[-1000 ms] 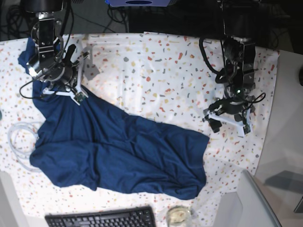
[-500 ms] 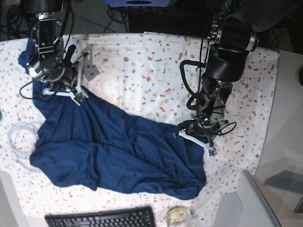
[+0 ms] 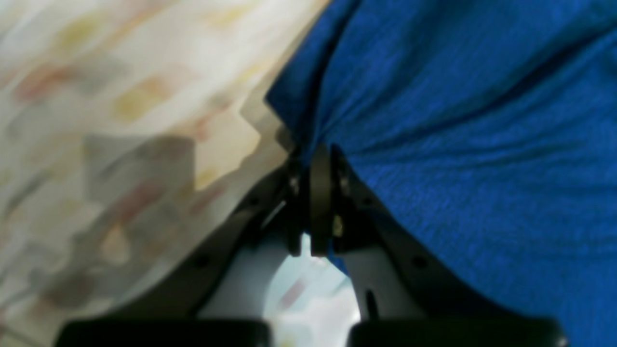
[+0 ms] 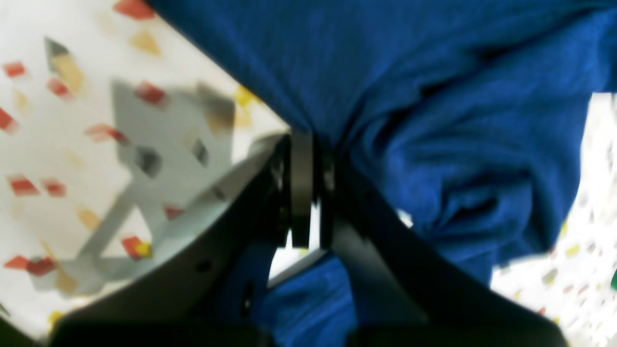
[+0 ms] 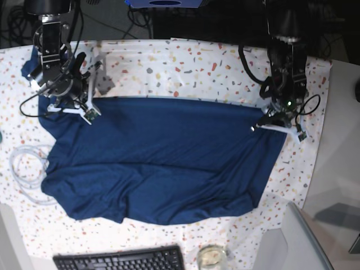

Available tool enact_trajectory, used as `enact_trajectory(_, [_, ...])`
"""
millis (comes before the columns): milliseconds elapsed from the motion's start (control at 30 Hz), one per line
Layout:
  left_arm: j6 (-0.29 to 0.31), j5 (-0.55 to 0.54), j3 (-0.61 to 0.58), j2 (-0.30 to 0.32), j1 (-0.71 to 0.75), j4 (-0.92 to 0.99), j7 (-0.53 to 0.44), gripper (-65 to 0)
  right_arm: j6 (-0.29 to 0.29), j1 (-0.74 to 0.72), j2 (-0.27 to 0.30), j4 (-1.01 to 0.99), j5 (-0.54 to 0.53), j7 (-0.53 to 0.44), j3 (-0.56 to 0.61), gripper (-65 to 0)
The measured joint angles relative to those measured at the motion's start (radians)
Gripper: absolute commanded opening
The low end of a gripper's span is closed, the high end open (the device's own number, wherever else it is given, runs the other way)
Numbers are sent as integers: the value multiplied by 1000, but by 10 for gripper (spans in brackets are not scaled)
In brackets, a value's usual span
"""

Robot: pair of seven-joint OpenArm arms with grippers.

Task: Layout the t-shirt on the table in an organized manner, then fold the t-shirt properly
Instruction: 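Hold the shirt edge with both grippers and adjust the left grip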

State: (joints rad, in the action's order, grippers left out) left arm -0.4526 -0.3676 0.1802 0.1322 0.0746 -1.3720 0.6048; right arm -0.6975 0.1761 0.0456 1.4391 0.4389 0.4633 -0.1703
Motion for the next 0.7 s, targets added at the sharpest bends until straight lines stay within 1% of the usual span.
enact_trajectory(33, [-43, -3, 0, -2, 32, -63, 77, -650, -3, 1, 0, 0, -2, -2, 0, -650])
enact_trajectory(100, [-72, -4, 0, -11, 35, -143, 159, -650, -3, 2, 2, 0, 0, 0, 0, -650])
enact_trajectory(167, [-75, -10, -2, -19, -35, -177, 236, -650, -3, -3, 2, 0, 4, 2, 0, -650])
enact_trajectory(200, [-98, -1, -3, -31, -82, -175, 270, -650, -3, -4, 3, 0, 5, 2, 0, -650])
enact_trajectory(267, [-94, -3, 3, -48, -179, -122, 324, -650, -3, -5, 4, 17, 14, 11, 0, -650])
enact_trajectory(300, [-100, -4, -1, -51, -216, -84, 368, -650, -3, -3, 4, 40, 14, 13, 0, -650])
enact_trajectory(400, [-111, 1, -1, -64, -285, 60, 382, -650, -3, -11, 5, 76, 11, 6, 2, -650])
enact_trajectory(433, [-119, 8, 2, -69, -310, 116, 387, -586, -3, -15, 4, 76, 11, 8, 3, -650])
enact_trajectory(500, [-116, 15, 2, -74, -367, 221, 385, -471, -3, -26, 1, 73, 11, 9, 6, -650])
enact_trajectory(533, [-116, 14, 2, -76, -397, 265, 382, -421, -3, -33, 2, 72, 12, 10, 4, -650])
enact_trajectory(600, [-106, 3, 0, -77, -445, 332, 377, -351, -3, -43, 5, 72, 11, 9, 4, -650])
enact_trajectory(633, [-104, -5, 0, -78, -459, 348, 352, -324, -3, -43, 4, 72, 11, 10, 4, -650])
enact_trajectory(700, [-105, -2, 0, -79, -469, 361, 286, -304, -3, -42, 3, 72, 11, 10, 4, -650])
